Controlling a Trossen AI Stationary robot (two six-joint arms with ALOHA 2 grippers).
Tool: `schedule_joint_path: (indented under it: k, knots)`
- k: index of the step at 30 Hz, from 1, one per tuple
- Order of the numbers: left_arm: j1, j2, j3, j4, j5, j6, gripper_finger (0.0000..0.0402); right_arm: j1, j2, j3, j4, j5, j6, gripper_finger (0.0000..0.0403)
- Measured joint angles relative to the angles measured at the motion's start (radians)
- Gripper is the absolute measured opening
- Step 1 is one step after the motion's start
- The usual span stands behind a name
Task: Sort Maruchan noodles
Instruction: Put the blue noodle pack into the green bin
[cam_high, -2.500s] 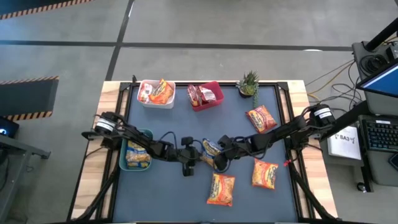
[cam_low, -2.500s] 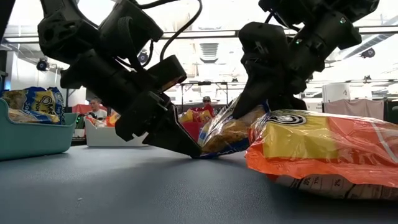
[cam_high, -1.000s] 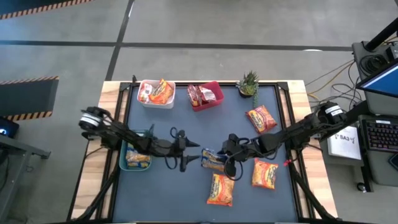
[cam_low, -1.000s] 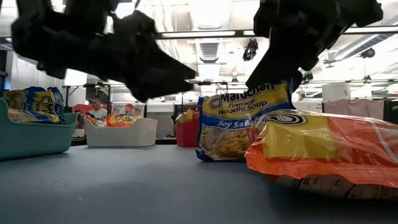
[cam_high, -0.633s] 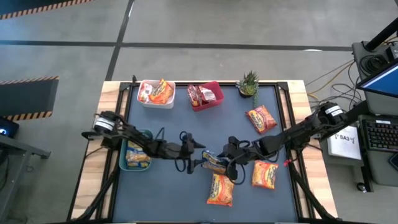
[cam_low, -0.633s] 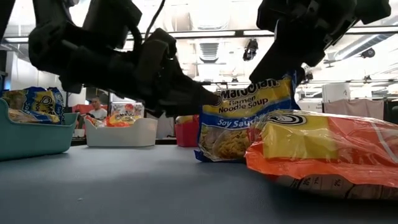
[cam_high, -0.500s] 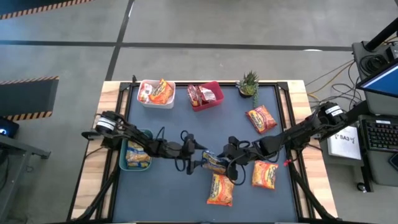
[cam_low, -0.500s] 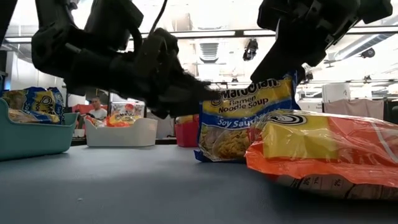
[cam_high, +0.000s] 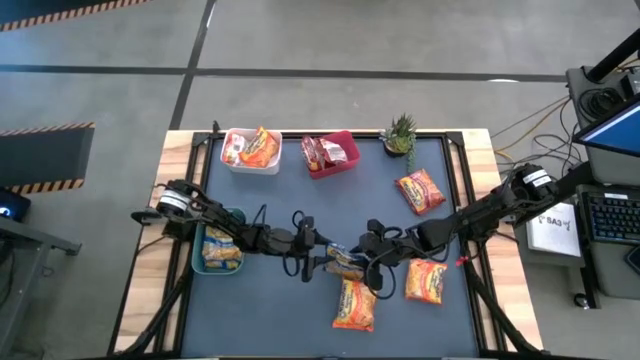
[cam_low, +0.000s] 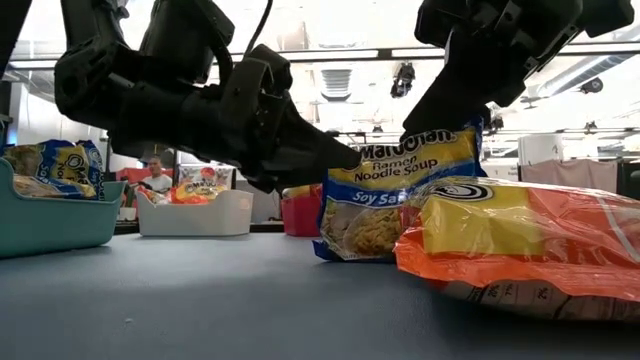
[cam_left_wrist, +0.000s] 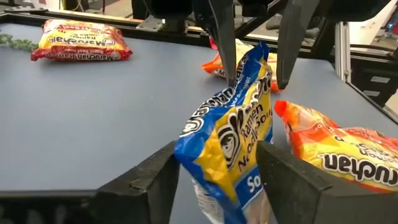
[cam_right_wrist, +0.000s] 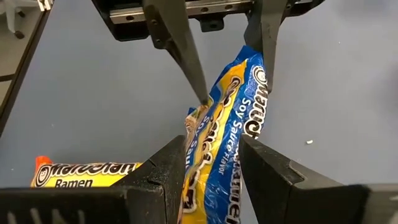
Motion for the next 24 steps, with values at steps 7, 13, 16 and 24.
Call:
schedule_joint_path:
  k: [7,13,16,24]
  knots:
    - [0.000,0.000,0.000,-0.001,0.000,0.000,0.0123,0.000,0.000,0.000,0.004,0.000,0.000,0.0137]
    - [-0.001,0.000,0.000,0.000,-0.001,0.001,0.0065,0.000,0.000,0.002,0.021,0.000,0.000,0.0137]
    - [-0.001,-0.001,-0.001,0.001,-0.002,0.009,0.0043,0.000,-0.001,0.002,0.019,0.000,0.017,0.0137]
    - [-0.001,-0.031,-0.002,-0.006,-0.001,0.051,0.0004,0.000,-0.072,0.002,0.001,-0.008,0.025,0.0169]
